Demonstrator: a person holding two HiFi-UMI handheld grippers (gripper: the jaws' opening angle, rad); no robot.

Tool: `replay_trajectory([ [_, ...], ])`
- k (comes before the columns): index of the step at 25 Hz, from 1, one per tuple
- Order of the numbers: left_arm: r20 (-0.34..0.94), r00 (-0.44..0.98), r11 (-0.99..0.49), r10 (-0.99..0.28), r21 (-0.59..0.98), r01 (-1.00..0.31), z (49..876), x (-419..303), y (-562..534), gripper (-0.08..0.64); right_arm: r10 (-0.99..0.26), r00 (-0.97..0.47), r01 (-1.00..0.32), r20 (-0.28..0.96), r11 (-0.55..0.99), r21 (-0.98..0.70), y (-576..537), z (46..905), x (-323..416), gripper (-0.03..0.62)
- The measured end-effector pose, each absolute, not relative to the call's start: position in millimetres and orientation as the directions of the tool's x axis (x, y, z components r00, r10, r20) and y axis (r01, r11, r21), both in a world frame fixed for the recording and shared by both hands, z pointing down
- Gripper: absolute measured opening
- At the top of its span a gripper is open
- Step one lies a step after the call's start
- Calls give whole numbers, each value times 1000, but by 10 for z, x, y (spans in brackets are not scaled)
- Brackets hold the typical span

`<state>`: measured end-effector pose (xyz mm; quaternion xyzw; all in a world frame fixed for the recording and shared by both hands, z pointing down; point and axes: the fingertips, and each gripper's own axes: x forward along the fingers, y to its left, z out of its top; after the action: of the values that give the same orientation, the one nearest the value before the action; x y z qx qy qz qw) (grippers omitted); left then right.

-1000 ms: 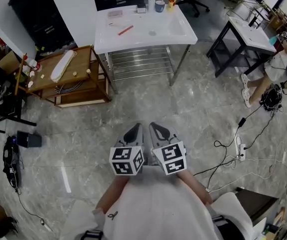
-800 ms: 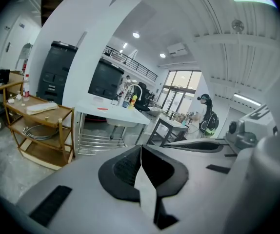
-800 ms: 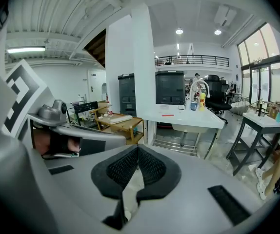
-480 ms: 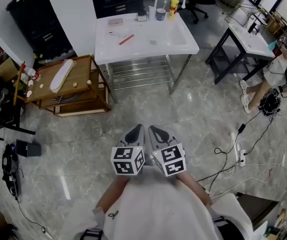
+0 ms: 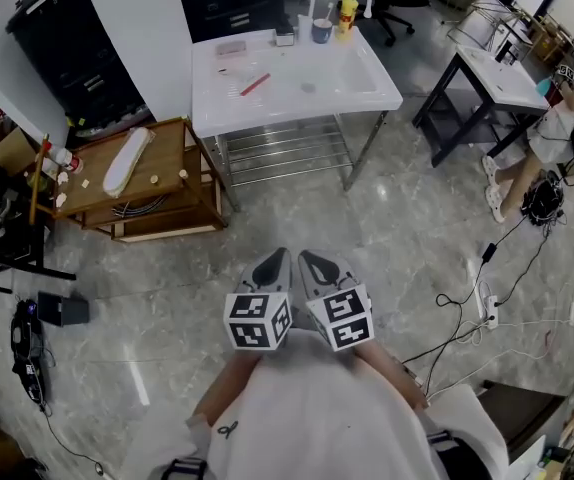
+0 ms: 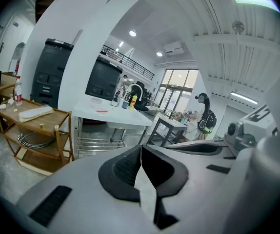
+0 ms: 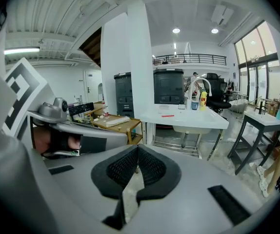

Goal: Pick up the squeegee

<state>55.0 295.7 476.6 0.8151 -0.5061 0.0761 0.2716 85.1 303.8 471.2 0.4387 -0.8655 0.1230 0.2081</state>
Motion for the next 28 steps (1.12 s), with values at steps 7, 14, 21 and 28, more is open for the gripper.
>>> replay_trajectory([
  [7,402,471,-330,-785,371,-868,4796,432,2870,28,-700,-527,-810,481,586,-35,2945,4766,764,28],
  [14,401,454,-313,-796,369,-875,4801,278,2797,28,-702,-535,-806,470,590,-36,2817,4755,641,28],
  [21,402,431,-287,-808,371,-883,4816,146,2784,28,-691,-542,-802,477,595,-50,2827,4809,607,27],
  [28,403,439,-294,-803,373,-880,4818,158,2844,28,-697,-538,-809,473,585,-57,2855,4790,617,28],
])
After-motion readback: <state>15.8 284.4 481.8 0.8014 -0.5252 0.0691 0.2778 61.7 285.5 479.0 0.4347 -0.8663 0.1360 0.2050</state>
